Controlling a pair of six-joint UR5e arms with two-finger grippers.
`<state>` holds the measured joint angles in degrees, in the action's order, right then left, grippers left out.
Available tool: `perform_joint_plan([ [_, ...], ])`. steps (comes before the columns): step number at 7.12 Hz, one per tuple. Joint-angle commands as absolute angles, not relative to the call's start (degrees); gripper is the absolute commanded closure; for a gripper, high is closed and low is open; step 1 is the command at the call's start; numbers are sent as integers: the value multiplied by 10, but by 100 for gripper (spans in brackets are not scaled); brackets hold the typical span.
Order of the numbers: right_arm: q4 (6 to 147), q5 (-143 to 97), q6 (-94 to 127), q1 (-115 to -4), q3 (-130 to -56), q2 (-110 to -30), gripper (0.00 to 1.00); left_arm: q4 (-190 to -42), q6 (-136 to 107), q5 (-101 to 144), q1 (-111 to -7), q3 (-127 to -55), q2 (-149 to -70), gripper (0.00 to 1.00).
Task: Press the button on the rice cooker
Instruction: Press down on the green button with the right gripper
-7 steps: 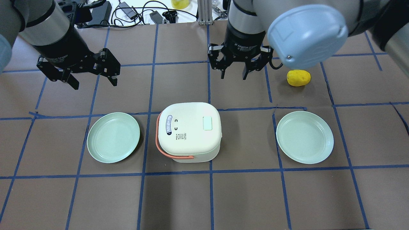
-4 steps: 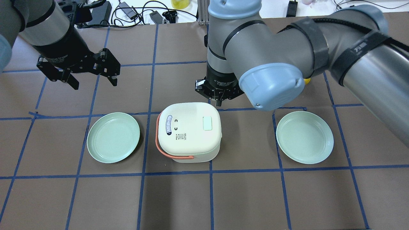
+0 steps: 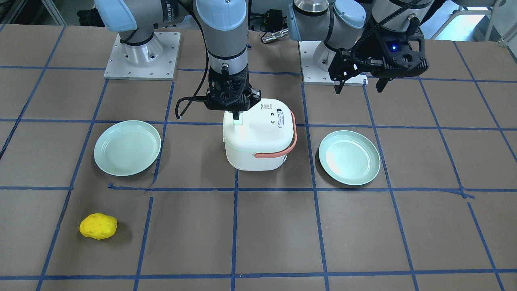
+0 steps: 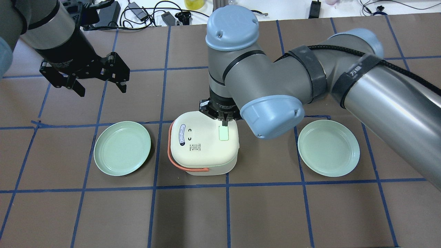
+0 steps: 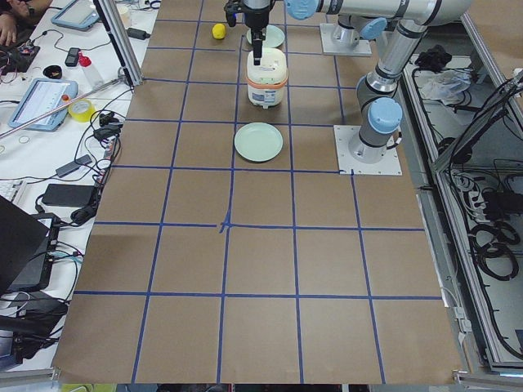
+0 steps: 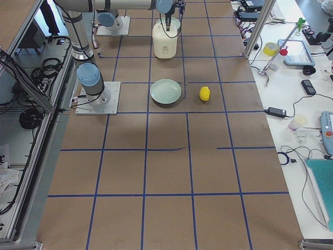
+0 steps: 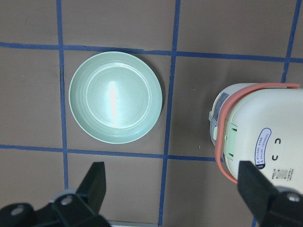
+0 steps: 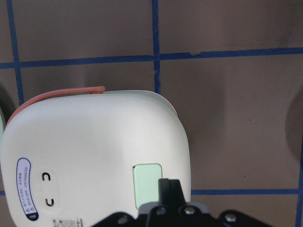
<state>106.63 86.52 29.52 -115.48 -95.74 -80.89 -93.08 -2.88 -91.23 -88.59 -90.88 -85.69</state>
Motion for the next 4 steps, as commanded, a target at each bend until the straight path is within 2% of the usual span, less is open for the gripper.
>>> perform_joint_plan([
  [1,1068,866,302,-1163,-959,-804,100,-931,-28,-912,-886,-909,-857,0],
  [4,1070,869,298,-1164,-985,-809,100,-931,-28,-912,-886,-909,-857,0],
])
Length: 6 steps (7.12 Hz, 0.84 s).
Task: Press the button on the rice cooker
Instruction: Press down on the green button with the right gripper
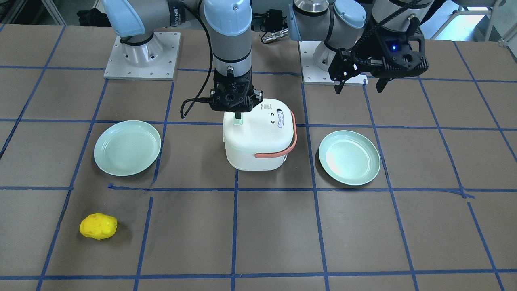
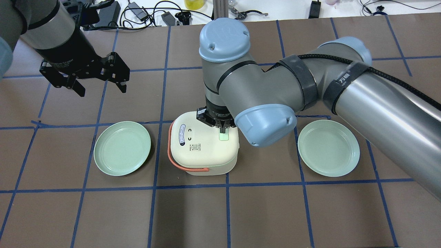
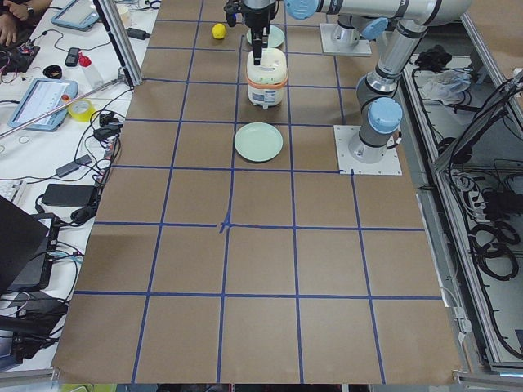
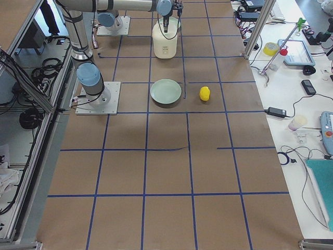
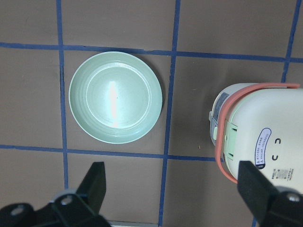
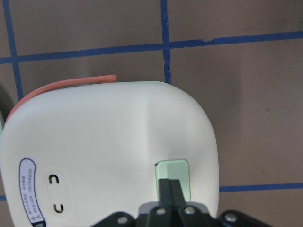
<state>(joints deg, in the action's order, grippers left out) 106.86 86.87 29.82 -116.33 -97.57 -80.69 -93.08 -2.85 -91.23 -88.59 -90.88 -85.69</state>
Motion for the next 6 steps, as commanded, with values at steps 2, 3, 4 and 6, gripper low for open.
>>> perform_joint_plan([
  [2,1073,867,299,-1165,-985,-806,100,-931,-28,-912,-886,-909,-857,0],
  [3,1073,867,298,-1165,-985,-805,100,-931,-28,-912,-886,-909,-857,0],
  [4,1074,867,297,-1165,-984,-806,100,-931,-29,-912,-886,-909,-857,0],
  [6,1080,866,296,-1165,-985,-805,100,-931,-29,-912,-886,-909,-857,0],
])
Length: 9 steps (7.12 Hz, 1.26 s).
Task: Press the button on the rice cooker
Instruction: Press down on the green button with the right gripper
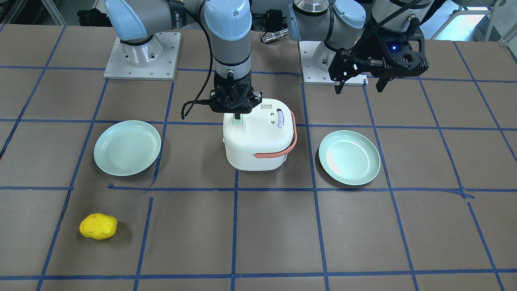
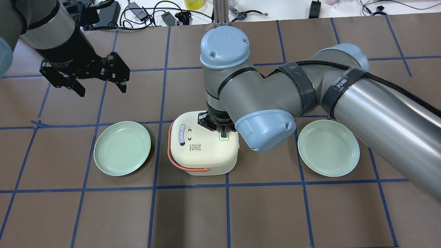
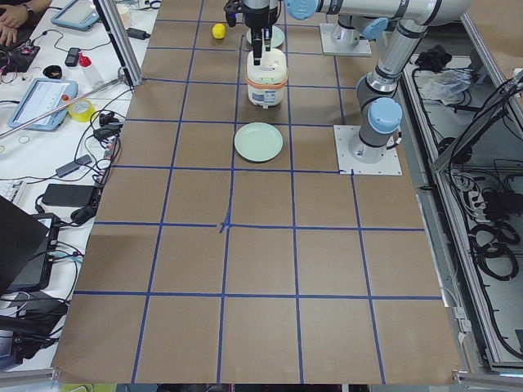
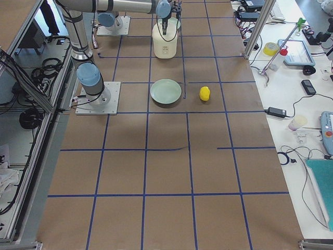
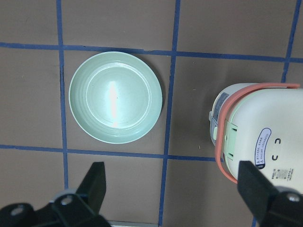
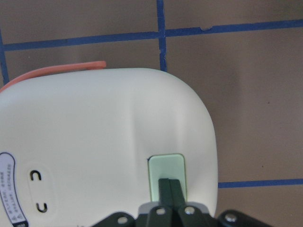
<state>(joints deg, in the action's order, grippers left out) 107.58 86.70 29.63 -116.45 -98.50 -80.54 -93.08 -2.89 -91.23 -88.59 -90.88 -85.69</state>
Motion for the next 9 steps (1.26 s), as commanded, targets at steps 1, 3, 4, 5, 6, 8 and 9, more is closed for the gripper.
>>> perform_joint_plan([
  [1,1083,864,294,-1165,-985,-804,100,-931,-29,-912,-886,-909,-857,0],
  [3,1086,864,293,-1165,-986,-803,100,-931,-28,-912,-886,-909,-857,0],
  [4,1087,864,292,-1165,-986,-803,100,-931,-29,-912,-886,-909,-857,0],
  [5,1086,867,285,-1163,-986,-803,100,-931,-29,-912,-886,-909,-857,0],
  [6,1087,867,279,-1163,-986,-803,100,-931,-28,-912,-886,-909,-857,0],
  [8,1089,867,279,-1163,-994,-804,100,-931,-29,-912,-886,-909,-857,0],
  [9,1089,867,279,-1163,-995,-804,100,-931,-29,-912,-886,-909,-857,0],
])
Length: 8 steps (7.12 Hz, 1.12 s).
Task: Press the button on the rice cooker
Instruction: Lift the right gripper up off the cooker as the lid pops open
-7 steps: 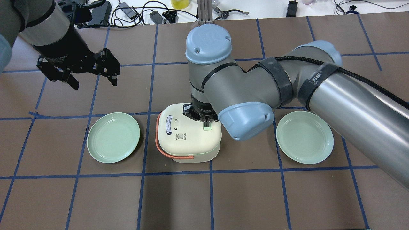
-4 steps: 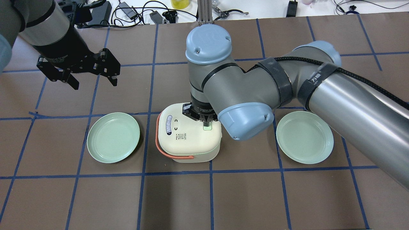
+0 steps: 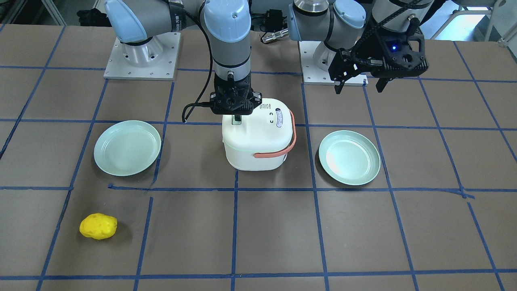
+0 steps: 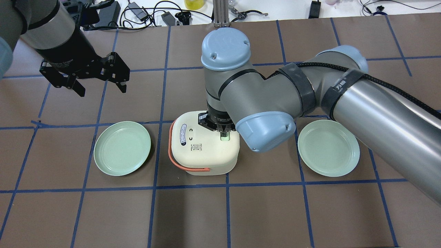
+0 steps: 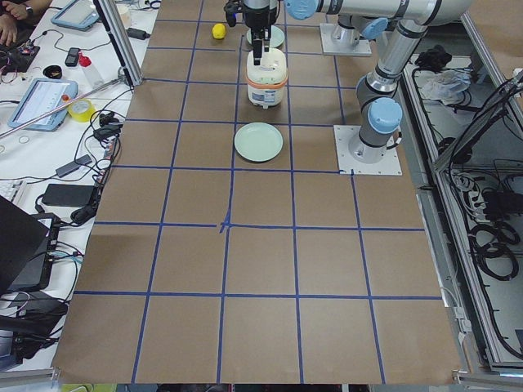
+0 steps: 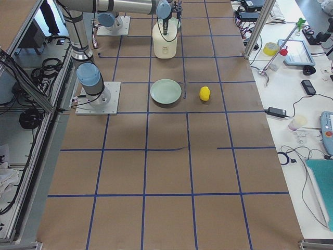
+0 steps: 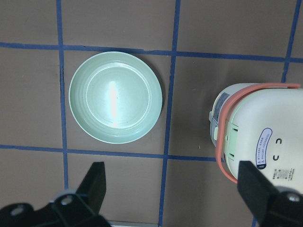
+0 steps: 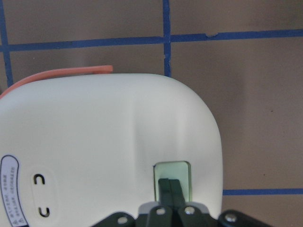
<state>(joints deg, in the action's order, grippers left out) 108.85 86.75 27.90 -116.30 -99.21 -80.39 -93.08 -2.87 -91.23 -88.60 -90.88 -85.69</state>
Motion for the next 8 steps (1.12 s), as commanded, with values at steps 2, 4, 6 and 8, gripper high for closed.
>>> perform_joint_plan([
  [2,1089,871,287,-1156,-970,-810,66,-931,-28,-912,-886,-909,-857,0],
  [4,1061,902,280,-1142,-938,-816,0,-931,-28,-912,-886,-909,-857,0],
  [6,961,901,249,-1081,-882,-835,0,-931,-29,-912,-886,-909,-857,0],
  [8,905,896,162,-1026,-823,-835,0,-931,-29,-912,-886,-909,-857,0],
])
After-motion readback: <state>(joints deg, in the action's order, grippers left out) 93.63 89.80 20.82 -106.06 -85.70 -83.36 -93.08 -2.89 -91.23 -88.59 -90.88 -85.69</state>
